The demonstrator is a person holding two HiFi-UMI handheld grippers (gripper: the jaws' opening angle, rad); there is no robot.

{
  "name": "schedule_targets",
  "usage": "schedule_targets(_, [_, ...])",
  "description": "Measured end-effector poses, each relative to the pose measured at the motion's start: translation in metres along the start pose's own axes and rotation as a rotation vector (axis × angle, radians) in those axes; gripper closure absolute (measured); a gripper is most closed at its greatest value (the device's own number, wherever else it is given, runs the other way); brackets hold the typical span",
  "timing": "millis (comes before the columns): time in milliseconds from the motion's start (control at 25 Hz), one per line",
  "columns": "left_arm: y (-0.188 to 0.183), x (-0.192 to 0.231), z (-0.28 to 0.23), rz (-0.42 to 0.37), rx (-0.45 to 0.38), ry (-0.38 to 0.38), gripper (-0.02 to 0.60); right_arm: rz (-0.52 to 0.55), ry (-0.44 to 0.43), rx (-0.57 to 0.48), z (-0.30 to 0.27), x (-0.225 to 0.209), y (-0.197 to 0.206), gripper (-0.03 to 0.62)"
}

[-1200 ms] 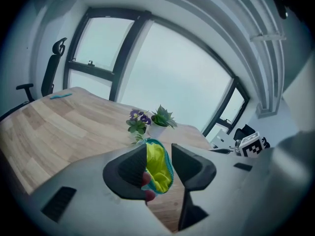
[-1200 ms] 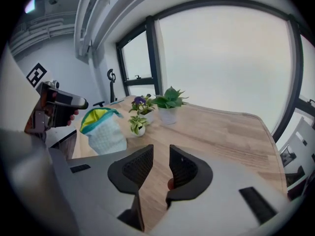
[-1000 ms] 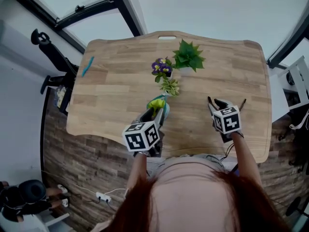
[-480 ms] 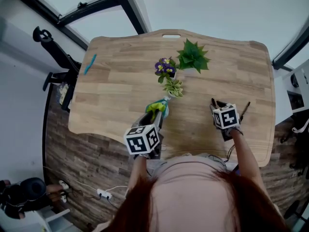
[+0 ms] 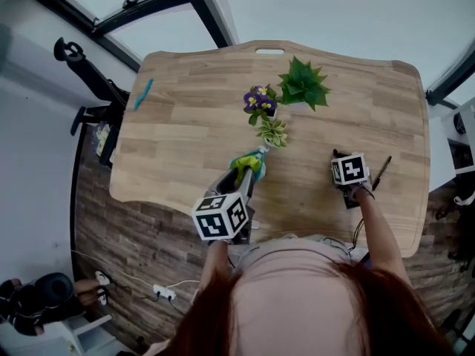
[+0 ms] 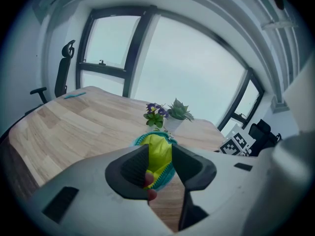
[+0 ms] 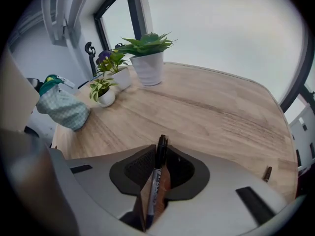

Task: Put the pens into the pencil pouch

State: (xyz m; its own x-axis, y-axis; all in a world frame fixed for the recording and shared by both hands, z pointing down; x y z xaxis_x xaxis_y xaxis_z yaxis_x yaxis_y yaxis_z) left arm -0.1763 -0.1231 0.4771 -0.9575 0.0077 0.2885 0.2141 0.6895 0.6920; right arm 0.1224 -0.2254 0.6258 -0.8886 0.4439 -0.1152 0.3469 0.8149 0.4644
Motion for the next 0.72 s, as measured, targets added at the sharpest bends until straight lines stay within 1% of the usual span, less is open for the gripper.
schedule_targets(240, [-0.014,0.005,0.015,-0.08,-0.051,-0.063,0.442,0.012,0.018,-0.008,0.001,0.001,0.0,0.539])
schedule_targets(360, [-0.018,0.013,0.017,-0.119,-0.056,-0.101,0.442,0.004,0.016,-0.017,0.001,0.0,0.001,0.54])
schedule_targets(440, [-0.019,0.02,0.017,-0.119,-0.05,-0.115,0.436,0.008,0.017,-0.018,0.001,0.001,0.001,0.54])
schedule_targets(560, [-0.017,0.03,0.014,-0.109,-0.018,-0.106,0.434,0.008,0.015,-0.017,0.003,0.002,0.004,0.541])
schedule_targets(720, [-0.01,0.035,0.004,-0.105,0.063,-0.042,0.427,-0.009,0.018,-0.031,0.01,0.001,0.008,0.542])
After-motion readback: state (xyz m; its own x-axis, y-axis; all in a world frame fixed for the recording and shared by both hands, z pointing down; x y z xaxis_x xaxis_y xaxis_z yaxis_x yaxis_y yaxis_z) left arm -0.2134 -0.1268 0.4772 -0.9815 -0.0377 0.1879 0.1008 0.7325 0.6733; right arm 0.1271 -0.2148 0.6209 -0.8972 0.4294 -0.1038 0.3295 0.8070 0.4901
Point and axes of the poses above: the fingertips, and each gripper's own axes: z backward along the fingers, x to its left, y out of its underside, the point moved 5 cm from there along z, backward along the fingers, and after that the axes turned 2 degrees about -y, right-handed, at the moved point
